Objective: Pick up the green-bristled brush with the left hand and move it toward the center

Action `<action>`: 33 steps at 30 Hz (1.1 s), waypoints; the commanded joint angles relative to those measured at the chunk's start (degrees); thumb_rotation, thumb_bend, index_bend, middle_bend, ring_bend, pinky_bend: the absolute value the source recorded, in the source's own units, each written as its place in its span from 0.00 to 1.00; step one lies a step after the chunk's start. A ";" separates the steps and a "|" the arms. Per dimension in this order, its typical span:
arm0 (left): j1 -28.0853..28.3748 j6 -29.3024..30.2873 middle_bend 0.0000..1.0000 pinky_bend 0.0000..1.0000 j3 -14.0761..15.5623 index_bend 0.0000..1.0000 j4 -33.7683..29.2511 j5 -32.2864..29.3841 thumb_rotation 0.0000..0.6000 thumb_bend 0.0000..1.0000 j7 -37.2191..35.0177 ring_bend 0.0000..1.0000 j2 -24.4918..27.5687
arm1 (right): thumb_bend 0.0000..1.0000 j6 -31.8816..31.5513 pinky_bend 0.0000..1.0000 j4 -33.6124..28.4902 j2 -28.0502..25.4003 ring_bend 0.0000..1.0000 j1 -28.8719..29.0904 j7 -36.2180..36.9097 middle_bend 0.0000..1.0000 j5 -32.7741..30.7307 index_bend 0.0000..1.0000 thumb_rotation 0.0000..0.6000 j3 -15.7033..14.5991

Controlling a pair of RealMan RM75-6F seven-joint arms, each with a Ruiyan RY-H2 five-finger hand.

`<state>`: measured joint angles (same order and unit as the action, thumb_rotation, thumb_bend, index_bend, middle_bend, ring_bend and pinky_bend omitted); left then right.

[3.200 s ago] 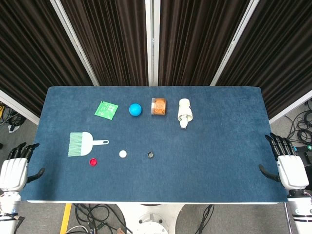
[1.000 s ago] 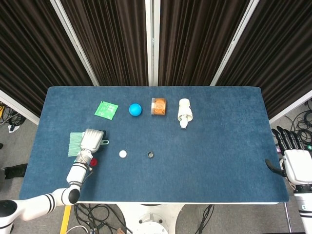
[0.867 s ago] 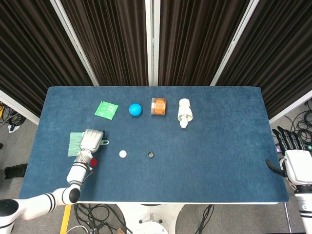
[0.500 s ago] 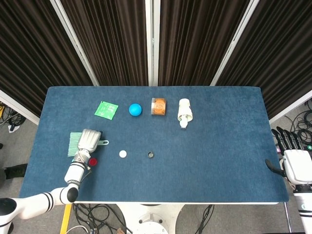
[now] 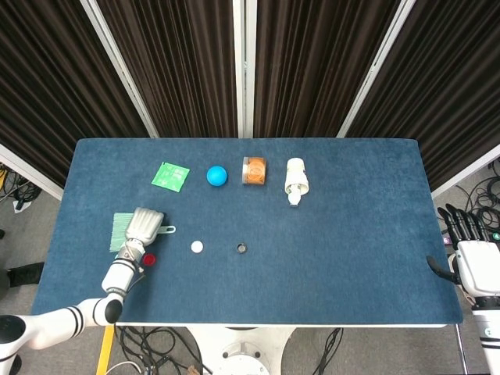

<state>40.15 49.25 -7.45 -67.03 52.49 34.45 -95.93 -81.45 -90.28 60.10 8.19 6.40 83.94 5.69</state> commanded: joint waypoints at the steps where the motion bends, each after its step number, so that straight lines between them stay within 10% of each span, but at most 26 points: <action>1: -0.99 -0.48 0.54 0.87 0.69 0.52 0.58 4.65 1.00 0.40 -6.80 0.71 1.34 | 0.15 -0.23 0.00 0.07 0.09 0.00 -0.06 0.23 0.02 0.09 0.00 1.00 0.06; 19: -11.35 13.33 0.59 0.87 -1.17 0.56 -8.37 19.36 1.00 0.46 -41.91 0.71 13.60 | 0.15 -0.54 0.00 0.17 -0.08 0.00 0.12 0.26 0.03 0.30 0.00 1.00 0.47; 33: -19.70 23.91 0.58 0.87 4.04 0.55 -8.63 25.95 1.00 0.45 -48.52 0.71 5.93 | 0.15 0.03 0.00 -0.43 -0.11 0.00 0.75 -0.39 0.03 0.61 0.00 1.00 0.53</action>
<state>21.02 72.68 -3.87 -75.79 78.08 -14.17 -89.13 -81.42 -90.69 60.00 8.95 6.03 84.56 6.23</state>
